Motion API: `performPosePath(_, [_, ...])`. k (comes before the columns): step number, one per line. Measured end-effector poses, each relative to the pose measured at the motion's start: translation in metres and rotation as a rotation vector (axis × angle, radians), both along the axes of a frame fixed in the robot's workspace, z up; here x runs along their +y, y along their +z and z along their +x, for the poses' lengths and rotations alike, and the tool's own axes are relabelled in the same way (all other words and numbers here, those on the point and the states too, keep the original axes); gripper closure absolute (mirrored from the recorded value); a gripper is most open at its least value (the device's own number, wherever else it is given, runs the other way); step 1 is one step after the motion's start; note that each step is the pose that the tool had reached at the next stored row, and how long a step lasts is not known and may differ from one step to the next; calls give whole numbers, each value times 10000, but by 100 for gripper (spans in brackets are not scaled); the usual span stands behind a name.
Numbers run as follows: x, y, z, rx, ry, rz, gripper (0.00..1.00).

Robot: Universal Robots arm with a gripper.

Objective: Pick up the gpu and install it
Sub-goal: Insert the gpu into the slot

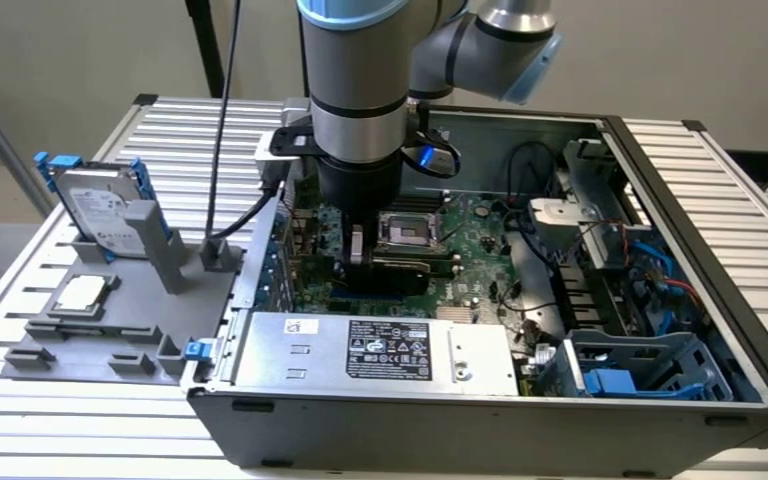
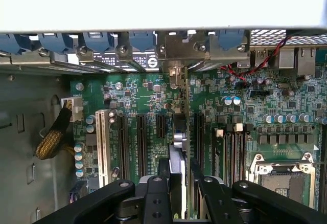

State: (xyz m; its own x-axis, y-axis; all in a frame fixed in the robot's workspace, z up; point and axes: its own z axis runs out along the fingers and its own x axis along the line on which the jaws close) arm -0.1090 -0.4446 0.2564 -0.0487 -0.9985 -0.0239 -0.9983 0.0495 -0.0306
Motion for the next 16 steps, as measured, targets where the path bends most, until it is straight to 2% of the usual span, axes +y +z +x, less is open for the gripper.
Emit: performPosePath(16, [0,-53,0,1,0,-2,74])
